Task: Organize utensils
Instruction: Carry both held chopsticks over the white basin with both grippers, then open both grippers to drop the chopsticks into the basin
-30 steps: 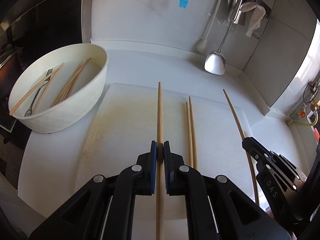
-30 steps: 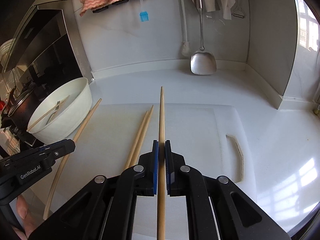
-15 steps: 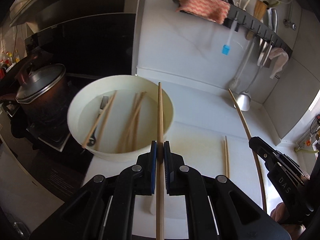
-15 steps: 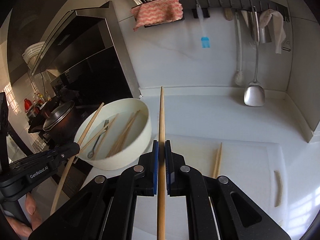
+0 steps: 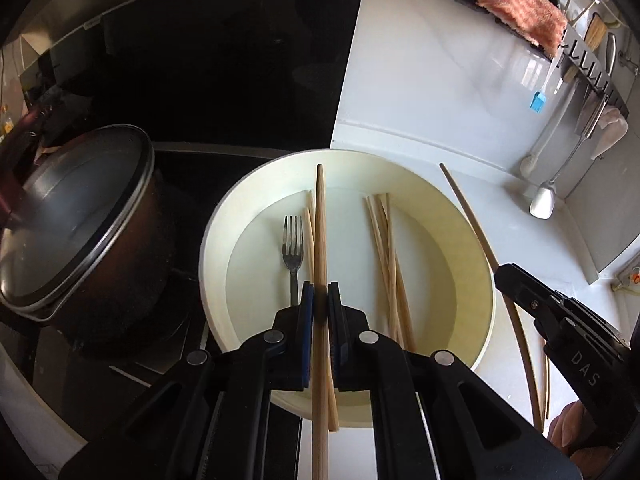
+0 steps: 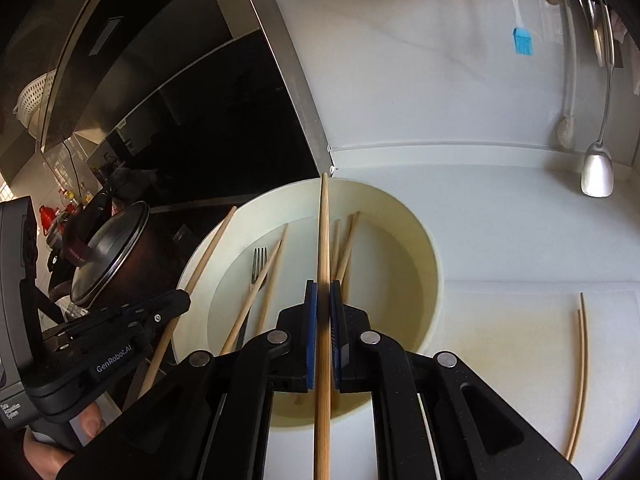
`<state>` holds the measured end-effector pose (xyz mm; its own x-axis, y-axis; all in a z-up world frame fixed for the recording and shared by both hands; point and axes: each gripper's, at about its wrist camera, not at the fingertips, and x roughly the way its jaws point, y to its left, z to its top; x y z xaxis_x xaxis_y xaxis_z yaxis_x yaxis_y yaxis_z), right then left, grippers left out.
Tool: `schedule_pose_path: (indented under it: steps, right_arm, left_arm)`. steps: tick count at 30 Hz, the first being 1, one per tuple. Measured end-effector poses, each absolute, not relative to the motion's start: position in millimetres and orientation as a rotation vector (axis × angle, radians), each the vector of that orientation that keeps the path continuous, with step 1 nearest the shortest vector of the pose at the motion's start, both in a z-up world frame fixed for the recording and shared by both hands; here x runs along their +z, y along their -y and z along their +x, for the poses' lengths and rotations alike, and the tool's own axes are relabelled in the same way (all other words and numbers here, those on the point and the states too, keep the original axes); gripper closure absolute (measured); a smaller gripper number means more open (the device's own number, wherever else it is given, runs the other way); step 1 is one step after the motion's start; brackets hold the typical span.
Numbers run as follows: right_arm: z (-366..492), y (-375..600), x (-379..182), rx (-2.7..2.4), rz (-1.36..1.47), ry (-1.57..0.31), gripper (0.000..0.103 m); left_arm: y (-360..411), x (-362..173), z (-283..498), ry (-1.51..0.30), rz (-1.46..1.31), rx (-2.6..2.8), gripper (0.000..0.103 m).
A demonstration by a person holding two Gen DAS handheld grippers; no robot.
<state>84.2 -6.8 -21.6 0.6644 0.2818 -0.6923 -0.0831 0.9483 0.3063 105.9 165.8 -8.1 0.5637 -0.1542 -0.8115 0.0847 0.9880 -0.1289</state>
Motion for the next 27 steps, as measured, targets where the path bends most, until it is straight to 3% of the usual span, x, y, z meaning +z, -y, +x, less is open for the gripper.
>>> schedule_pose_path:
  steps: [25,27]
  right_arm:
    - [170.8,-8.8,-74.3,0.256,0.259,-1.015,0.097]
    - [171.5,-8.9,-75.0,0.248,0.247,-1.020,0.096]
  left_arm:
    - [-168.3,-73.8,175.4,-1.158,-0.236,-0.095,0.095]
    - [-169.1,-74.6,175.0,-1.166,-0.231,-0.073,0.085]
